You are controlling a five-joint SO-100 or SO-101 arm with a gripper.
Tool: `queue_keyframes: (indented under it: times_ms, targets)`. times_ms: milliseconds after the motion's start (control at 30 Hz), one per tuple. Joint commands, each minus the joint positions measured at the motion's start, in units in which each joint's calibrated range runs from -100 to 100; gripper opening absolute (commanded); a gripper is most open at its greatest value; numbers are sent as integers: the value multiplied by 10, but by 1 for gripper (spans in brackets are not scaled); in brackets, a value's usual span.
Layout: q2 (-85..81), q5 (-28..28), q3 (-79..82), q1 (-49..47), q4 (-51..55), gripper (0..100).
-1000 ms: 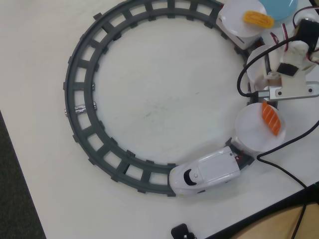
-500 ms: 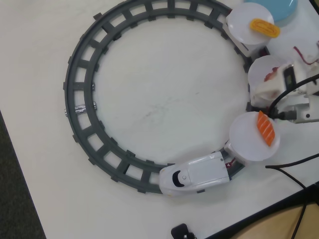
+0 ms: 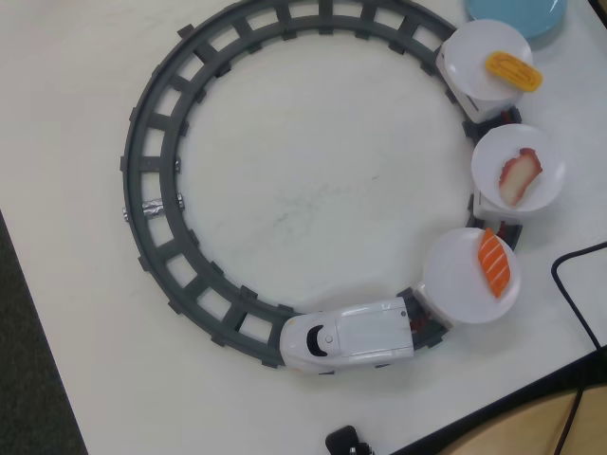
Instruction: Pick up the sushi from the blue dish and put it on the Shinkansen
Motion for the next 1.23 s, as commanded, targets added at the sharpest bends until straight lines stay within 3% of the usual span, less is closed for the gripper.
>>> queue_keyframes:
  times_ms: [0,167,333,567,933,1200]
  targets:
    - [-86,27,129,63,-35,32]
    - [-260,31,344,74,-87,32]
    - [-445,31,462,97,-132,32]
    - [-583,55,688,103,-194,32]
    - [-611,56,868,103,-220,32]
    - [-609,56,870,103,-221,32]
